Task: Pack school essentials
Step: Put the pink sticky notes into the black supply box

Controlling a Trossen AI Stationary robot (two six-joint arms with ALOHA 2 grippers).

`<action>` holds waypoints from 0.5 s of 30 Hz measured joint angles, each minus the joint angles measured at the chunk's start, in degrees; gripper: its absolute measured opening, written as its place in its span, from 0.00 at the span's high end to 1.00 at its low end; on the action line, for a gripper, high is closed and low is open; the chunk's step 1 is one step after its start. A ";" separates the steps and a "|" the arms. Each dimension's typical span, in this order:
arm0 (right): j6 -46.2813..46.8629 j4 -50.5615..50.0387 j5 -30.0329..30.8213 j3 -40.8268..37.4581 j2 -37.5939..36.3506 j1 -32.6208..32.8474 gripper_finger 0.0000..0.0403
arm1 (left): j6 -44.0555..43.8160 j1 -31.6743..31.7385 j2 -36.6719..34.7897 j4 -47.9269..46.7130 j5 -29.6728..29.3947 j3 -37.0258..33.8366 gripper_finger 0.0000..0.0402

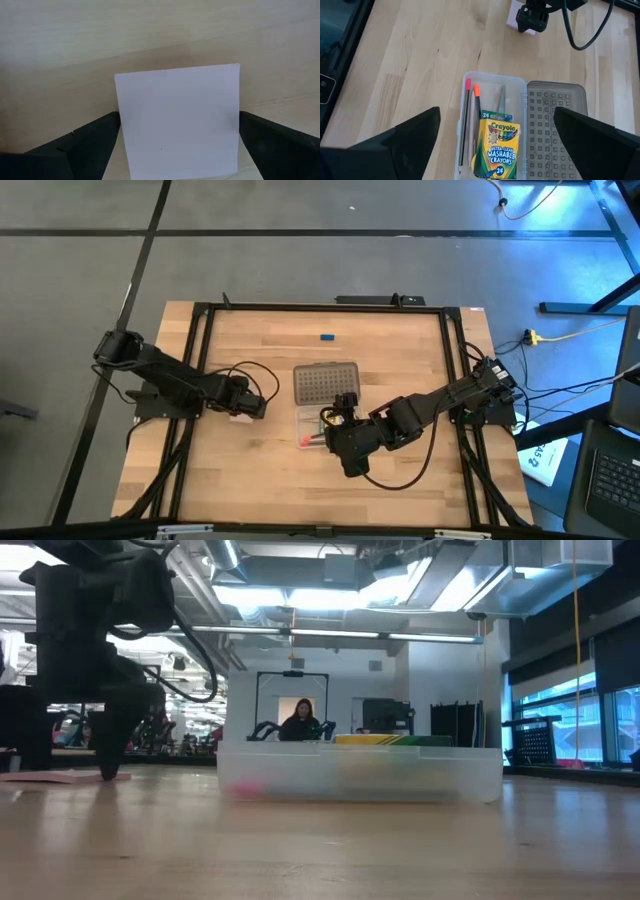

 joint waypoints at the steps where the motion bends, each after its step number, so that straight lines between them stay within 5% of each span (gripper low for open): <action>1: -0.01 0.00 0.02 0.00 0.00 0.01 0.04 | 0.16 -0.02 0.05 0.00 -0.12 0.01 0.01; 15: -0.08 -0.01 0.02 0.00 0.00 0.02 0.04 | -0.90 -0.11 0.12 0.00 -0.97 -0.09 0.01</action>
